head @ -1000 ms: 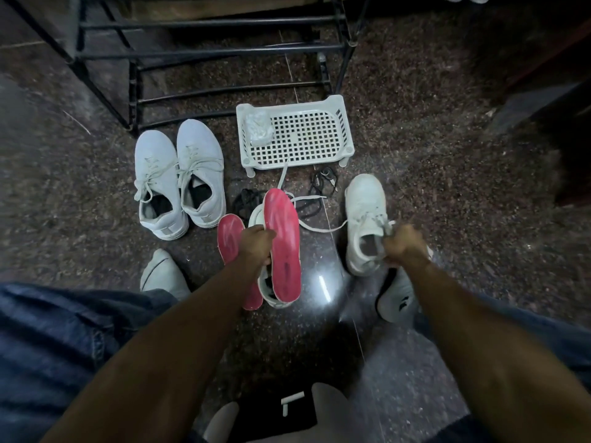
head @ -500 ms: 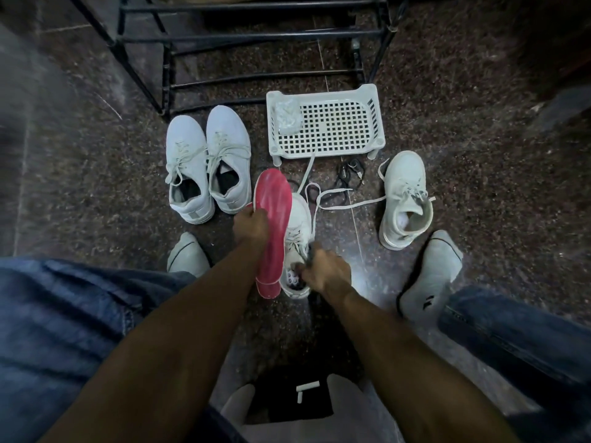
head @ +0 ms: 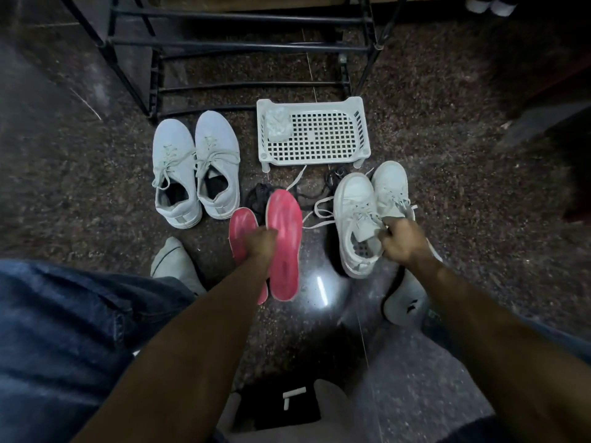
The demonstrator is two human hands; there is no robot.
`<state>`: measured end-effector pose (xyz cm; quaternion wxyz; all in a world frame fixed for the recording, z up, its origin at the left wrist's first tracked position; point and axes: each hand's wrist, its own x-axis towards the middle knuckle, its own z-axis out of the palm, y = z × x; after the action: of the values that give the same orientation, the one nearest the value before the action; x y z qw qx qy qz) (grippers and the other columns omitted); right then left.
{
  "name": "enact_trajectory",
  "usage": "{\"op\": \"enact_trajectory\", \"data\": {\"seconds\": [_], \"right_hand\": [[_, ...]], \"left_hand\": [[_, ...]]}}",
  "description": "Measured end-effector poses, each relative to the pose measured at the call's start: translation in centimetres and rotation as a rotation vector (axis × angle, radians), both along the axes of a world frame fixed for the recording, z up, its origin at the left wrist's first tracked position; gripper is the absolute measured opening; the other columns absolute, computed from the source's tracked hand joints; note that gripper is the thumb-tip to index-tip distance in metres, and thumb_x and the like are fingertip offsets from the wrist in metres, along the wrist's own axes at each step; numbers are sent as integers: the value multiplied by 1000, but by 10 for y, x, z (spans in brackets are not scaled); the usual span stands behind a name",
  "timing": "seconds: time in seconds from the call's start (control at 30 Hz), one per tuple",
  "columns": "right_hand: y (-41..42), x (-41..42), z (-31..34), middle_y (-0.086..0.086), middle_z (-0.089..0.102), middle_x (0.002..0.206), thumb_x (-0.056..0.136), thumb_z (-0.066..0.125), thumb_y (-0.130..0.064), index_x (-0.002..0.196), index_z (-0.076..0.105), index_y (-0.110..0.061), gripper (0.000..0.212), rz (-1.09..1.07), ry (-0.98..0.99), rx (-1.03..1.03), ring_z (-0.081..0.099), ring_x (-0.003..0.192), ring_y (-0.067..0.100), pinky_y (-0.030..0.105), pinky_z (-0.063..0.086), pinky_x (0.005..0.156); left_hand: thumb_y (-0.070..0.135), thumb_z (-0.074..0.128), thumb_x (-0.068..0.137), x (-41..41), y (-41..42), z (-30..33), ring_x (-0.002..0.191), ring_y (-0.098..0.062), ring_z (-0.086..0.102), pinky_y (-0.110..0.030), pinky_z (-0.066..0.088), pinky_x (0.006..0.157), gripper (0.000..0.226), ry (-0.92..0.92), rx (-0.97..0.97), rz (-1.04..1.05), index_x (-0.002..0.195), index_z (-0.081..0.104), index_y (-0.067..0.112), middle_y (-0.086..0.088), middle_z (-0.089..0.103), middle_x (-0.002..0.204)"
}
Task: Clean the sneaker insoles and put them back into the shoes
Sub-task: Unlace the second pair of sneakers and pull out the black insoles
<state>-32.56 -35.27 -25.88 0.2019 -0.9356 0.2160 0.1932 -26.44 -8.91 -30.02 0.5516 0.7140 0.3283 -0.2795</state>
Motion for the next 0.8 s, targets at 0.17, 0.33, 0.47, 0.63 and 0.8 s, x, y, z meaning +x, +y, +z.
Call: {"op": "enact_trajectory", "data": {"seconds": [0.17, 0.33, 0.47, 0.63, 0.8], "right_hand": [[19, 2, -10, 23, 63, 109, 86, 53, -12, 129, 45, -16, 44, -1, 7, -77, 59, 104, 41, 46, 49, 83], [52, -11, -9, 8, 49, 129, 89, 51, -18, 125, 50, -17, 36, 61, -56, -172, 59, 104, 36, 42, 49, 77], [85, -7, -20, 4, 62, 115, 91, 49, -22, 116, 61, -23, 28, 246, -36, -13, 64, 95, 33, 36, 49, 78], [130, 30, -23, 7, 70, 104, 88, 53, -24, 108, 66, -27, 24, 363, 169, 116, 65, 90, 30, 28, 46, 69], [179, 79, -10, 1, 69, 109, 90, 55, -25, 111, 66, -31, 25, 443, 96, 236, 65, 101, 24, 29, 50, 84]], "left_hand": [[4, 56, 91, -19, -21, -13, 97, -33, 65, -37, 52, 69, 21, 177, 25, -310, 110, 62, 2, -15, 63, 97], [2, 54, 88, -15, -7, -15, 78, -23, 58, -28, 40, 59, 13, -45, 237, -525, 90, 65, 8, -9, 59, 76], [0, 53, 85, 5, 13, 5, 80, -27, 65, -30, 50, 67, 21, -235, 296, -496, 92, 73, 2, -9, 67, 84], [14, 52, 86, 32, 50, 35, 97, -30, 66, -34, 51, 83, 25, -361, 469, -423, 95, 75, 14, -10, 73, 100], [16, 52, 87, 51, 94, 44, 98, -34, 65, -37, 52, 83, 24, -374, 573, -258, 100, 73, 14, -15, 72, 100]]}}
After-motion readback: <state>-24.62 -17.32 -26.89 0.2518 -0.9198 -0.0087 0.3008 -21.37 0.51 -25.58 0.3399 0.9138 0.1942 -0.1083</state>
